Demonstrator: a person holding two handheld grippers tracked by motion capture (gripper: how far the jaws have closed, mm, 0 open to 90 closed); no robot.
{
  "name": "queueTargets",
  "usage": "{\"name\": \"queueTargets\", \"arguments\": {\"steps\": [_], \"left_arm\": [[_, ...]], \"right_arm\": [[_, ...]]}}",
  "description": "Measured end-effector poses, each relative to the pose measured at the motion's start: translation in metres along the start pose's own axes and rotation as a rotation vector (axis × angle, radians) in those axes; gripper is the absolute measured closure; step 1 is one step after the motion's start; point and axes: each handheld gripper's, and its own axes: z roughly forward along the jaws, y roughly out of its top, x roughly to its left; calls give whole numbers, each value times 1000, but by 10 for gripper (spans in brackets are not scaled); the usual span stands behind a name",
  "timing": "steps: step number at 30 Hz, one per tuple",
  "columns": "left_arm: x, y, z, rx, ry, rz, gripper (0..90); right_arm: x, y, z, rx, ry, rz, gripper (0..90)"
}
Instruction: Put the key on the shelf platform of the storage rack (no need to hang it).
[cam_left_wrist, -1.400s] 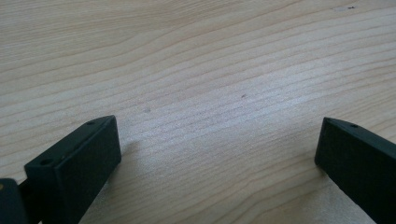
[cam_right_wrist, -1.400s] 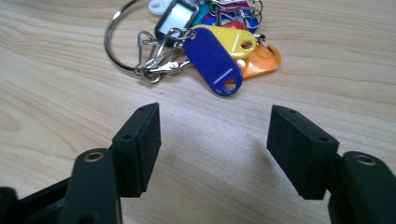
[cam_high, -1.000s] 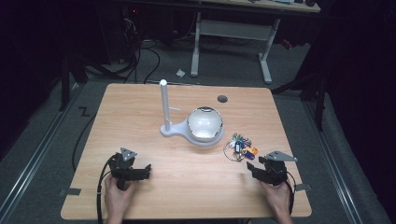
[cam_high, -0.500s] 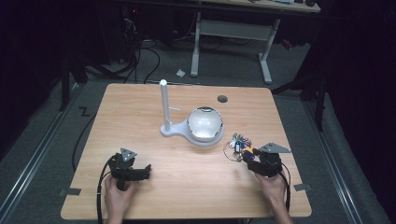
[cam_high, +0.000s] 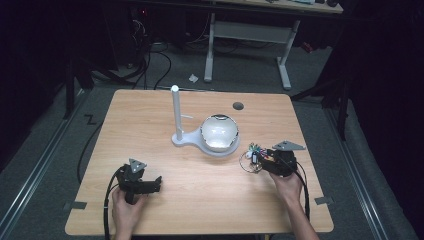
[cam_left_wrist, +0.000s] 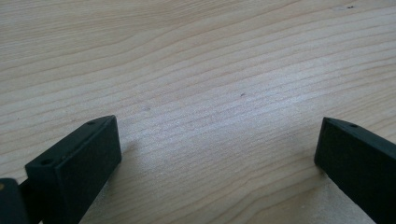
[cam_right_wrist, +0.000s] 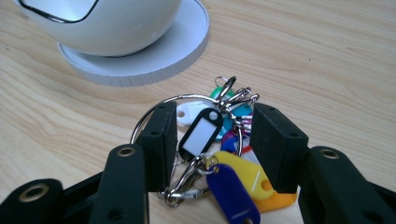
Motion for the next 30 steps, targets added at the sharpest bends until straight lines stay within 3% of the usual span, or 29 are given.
{"name": "queueTargets", "arguments": {"steps": [11, 15, 30], "left_arm": [[0, 0, 0, 0, 0, 0, 7], [0, 0, 0, 1, 0, 0, 7], [0, 0, 0, 3, -1, 1, 7]], "right_arm": [[-12, 10, 24, 51, -38, 12, 525], [-20, 8, 28, 58, -48, 45, 520], [-25, 1, 44, 147, -53, 44, 577]]}}
